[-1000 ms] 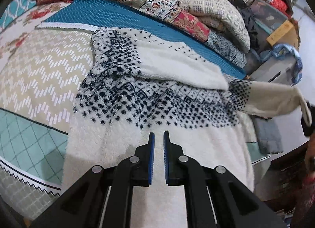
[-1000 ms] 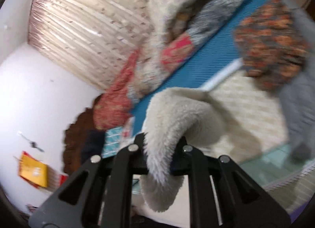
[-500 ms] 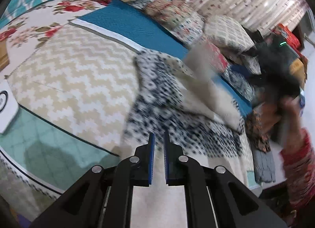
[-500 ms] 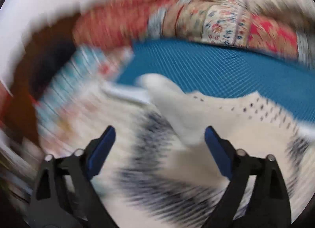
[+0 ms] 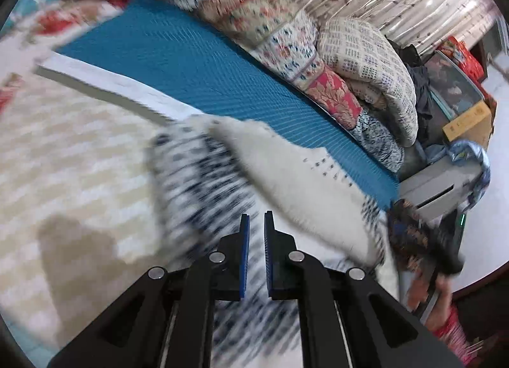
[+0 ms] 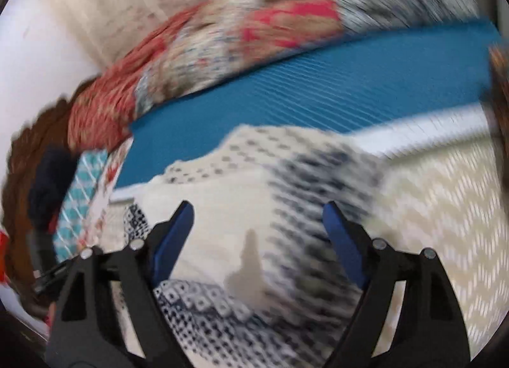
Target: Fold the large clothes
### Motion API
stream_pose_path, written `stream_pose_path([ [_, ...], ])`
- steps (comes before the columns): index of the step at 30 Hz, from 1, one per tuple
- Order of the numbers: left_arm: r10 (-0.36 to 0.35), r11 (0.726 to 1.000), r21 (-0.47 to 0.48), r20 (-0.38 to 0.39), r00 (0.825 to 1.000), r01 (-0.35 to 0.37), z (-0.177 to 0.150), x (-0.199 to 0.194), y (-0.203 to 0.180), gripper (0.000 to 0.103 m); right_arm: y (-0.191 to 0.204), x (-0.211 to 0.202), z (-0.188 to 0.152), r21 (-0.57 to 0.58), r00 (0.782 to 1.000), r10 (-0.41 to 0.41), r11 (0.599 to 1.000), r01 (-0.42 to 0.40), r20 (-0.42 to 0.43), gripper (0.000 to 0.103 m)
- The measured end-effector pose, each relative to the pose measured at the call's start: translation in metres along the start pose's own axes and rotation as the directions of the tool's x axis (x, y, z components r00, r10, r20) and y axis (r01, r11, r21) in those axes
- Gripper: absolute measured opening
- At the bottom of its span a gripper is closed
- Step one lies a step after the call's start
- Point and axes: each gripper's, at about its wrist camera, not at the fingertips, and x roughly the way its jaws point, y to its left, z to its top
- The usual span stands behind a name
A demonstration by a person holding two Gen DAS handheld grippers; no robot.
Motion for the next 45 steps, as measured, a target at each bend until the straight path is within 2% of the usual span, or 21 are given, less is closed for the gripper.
stream_pose_path([
  [3,-0.049,0.999,-0.027,-0.071,0.996,0.047,0.016,0.046,-0.012,0.096,-0.022,-0.017,-0.015,0.009,1.000,0.017,1.000,-0.017,0.023,0.080],
  [9,0.024,0.992,-0.115,-0.152,0.988,-0.042,0.036,0.125,-0.003,0.096,-0.048,0.002,-0.027,0.046,0.999,-0.043,0.998,0.042,0.023,0.080],
  [11,-0.031,0.991,-0.131,-0.107,0.994,0.017,0.040,0.130,-0.004,0.096,-0.057,0.025,-0.011,0.107,1.000,0.013,0.994,-0.013,0.001,0.064],
  [12,-0.049,0.994,-0.103,-0.080,0.996,0.041,0.042,0.128,-0.013,0.097,-0.058,0.035,-0.006,0.092,1.000,0.016,0.996,-0.014,-0.020,0.039],
  [13,-0.064,0.996,-0.069,-0.064,0.996,0.060,0.042,0.125,-0.024,0.100,-0.059,0.050,-0.002,0.061,0.998,-0.037,0.997,0.040,-0.055,0.031],
  [14,-0.087,0.996,-0.026,-0.051,0.995,0.086,0.041,0.120,-0.038,0.101,-0.061,0.071,0.002,0.005,0.985,-0.149,0.989,0.150,-0.092,0.031],
  [15,-0.105,0.994,0.025,-0.037,0.994,0.106,0.039,0.111,-0.054,0.102,-0.064,0.081,0.003,-0.011,0.981,-0.165,0.986,0.165,-0.098,0.028],
  [18,0.000,0.993,0.115,-0.006,1.000,0.001,0.026,0.085,-0.082,0.102,-0.061,0.080,0.011,0.002,0.983,-0.169,0.986,0.169,-0.078,0.030],
  [21,0.042,0.994,0.105,-0.014,0.999,-0.041,0.015,0.064,-0.084,0.102,-0.044,0.060,0.000,-0.061,0.970,-0.241,0.969,0.240,-0.016,0.061],
  [25,0.007,0.994,0.106,0.048,0.999,-0.012,-0.001,0.016,-0.068,0.102,-0.015,0.010,-0.022,-0.116,0.962,-0.224,0.963,0.242,0.155,0.065],
  [27,0.044,0.994,0.092,0.084,0.995,-0.052,-0.009,-0.006,-0.047,0.102,0.020,-0.004,-0.035,-0.220,0.972,-0.133,0.960,0.175,0.195,0.066],
  [31,0.098,0.995,-0.004,0.065,0.993,-0.098,-0.023,-0.022,-0.006,0.102,0.115,0.030,-0.060,-0.502,0.998,-0.006,0.864,0.033,0.056,0.066],
  [35,0.110,0.992,-0.061,0.044,0.993,-0.107,-0.035,-0.029,0.017,0.102,0.187,0.096,-0.081,-0.641,0.998,0.004,0.767,-0.039,-0.056,0.066],
  [36,0.111,0.992,-0.061,0.036,0.993,-0.109,-0.037,-0.031,0.021,0.102,0.198,0.122,-0.084,-0.661,0.995,-0.029,0.749,-0.040,-0.093,0.057],
  [37,0.114,0.992,-0.058,0.029,0.993,-0.112,-0.039,-0.032,0.024,0.102,0.201,0.139,-0.081,-0.660,0.991,-0.058,0.750,-0.038,-0.123,0.035],
  [38,0.115,0.992,-0.053,0.025,0.993,-0.114,-0.041,-0.032,0.026,0.102,0.197,0.155,-0.077,-0.647,0.984,-0.098,0.762,-0.021,-0.148,0.022],
  [39,0.117,0.992,-0.050,0.022,0.993,-0.116,-0.043,-0.033,0.028,0.102,0.186,0.168,-0.060,-0.583,0.980,-0.117,0.812,0.001,-0.161,0.012],
  [40,0.119,0.992,-0.048,0.019,0.993,-0.118,-0.044,-0.032,0.031,0.102,0.167,0.169,-0.040,-0.464,0.983,-0.074,0.886,-0.011,-0.165,0.012],
  [42,0.117,0.992,-0.057,0.012,0.993,-0.116,-0.046,-0.026,0.035,0.102,0.121,0.161,-0.008,-0.179,0.992,0.011,0.983,-0.033,-0.123,0.012],
  [43,0.114,0.991,-0.063,0.005,0.993,-0.114,-0.048,-0.024,0.038,0.102,0.100,0.157,0.002,-0.075,0.995,0.019,0.997,-0.026,-0.095,0.012],
  [45,0.102,0.991,-0.082,-0.019,0.995,-0.103,-0.050,-0.014,0.042,0.102,0.073,0.155,0.011,0.008,0.995,-0.023,1.000,0.024,-0.098,0.012],
])
